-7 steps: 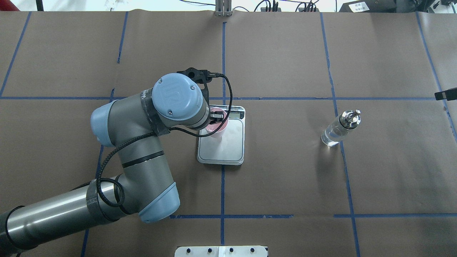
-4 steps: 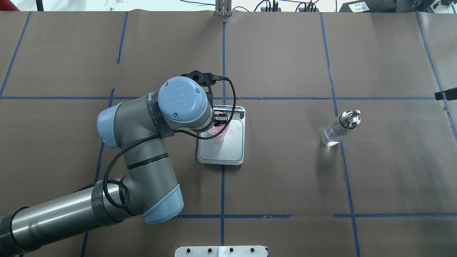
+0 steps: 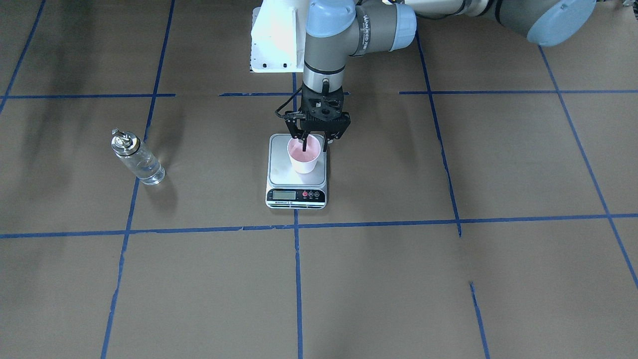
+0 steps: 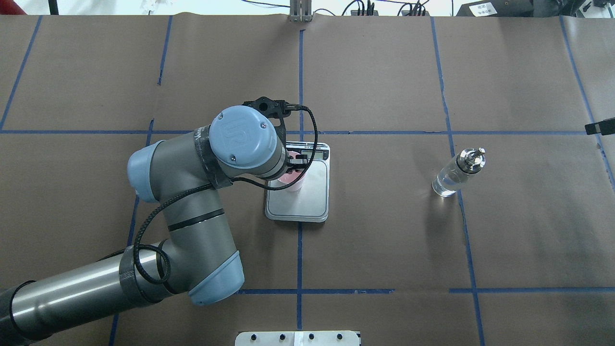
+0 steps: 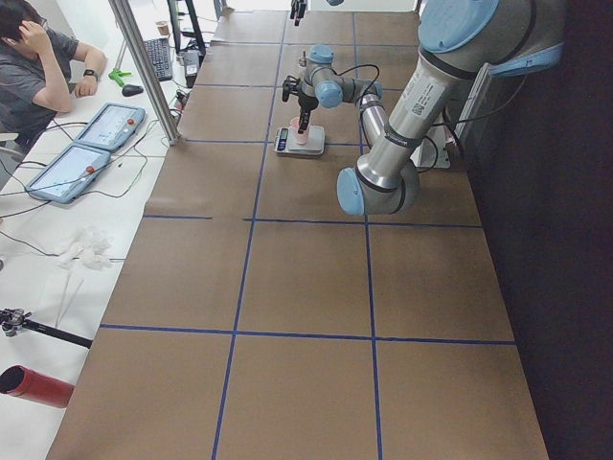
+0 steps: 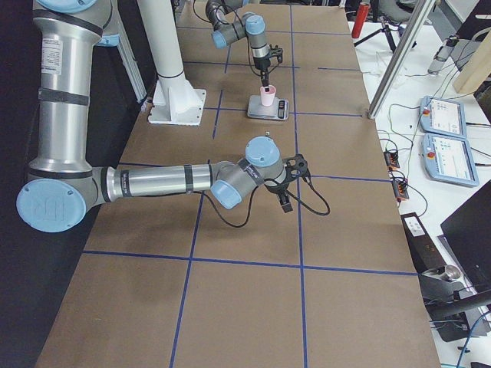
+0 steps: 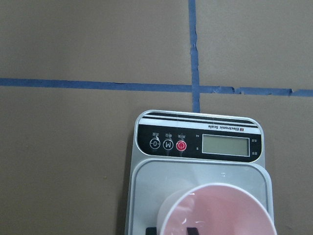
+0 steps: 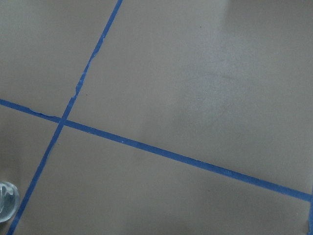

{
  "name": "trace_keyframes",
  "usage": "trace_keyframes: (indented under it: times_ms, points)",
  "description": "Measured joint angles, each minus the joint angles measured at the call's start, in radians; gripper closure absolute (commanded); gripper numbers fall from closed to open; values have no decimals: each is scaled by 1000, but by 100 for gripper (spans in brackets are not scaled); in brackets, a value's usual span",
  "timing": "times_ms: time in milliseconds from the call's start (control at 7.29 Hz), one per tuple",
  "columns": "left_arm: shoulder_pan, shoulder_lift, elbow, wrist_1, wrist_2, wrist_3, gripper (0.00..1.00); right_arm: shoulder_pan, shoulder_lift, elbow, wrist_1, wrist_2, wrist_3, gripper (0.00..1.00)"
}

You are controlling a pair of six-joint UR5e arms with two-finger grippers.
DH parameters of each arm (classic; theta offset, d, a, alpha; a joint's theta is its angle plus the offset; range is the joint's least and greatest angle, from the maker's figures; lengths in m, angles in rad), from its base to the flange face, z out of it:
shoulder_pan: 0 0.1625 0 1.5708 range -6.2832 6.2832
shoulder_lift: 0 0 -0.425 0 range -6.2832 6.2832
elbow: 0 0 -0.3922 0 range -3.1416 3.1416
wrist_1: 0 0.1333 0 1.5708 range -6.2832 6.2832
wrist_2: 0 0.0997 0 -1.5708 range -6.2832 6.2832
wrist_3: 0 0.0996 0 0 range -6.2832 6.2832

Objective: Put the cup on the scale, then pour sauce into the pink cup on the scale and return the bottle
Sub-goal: 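Release the cup and withdraw the left gripper away from the scale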

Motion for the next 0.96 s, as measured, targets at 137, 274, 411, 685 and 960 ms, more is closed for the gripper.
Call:
trace_keyframes:
  times_ms: [137, 274, 411, 685, 960]
  points:
    - [-17, 33, -46, 11, -4, 35, 0, 0, 0, 1, 0, 1, 0, 0]
    - [-48, 86, -131, 42, -23, 118, 0, 0, 0, 3, 0, 3, 1, 0]
    - [-89, 157, -240, 76, -54, 223, 0, 0, 0, 13, 1, 5, 14, 0]
    - [-220, 355, -436, 100, -148, 495, 0, -38, -7, 83, 0, 2, 125, 0]
    - [-462, 537, -488, 100, -257, 871, 0, -149, -9, 205, -11, -43, 319, 0]
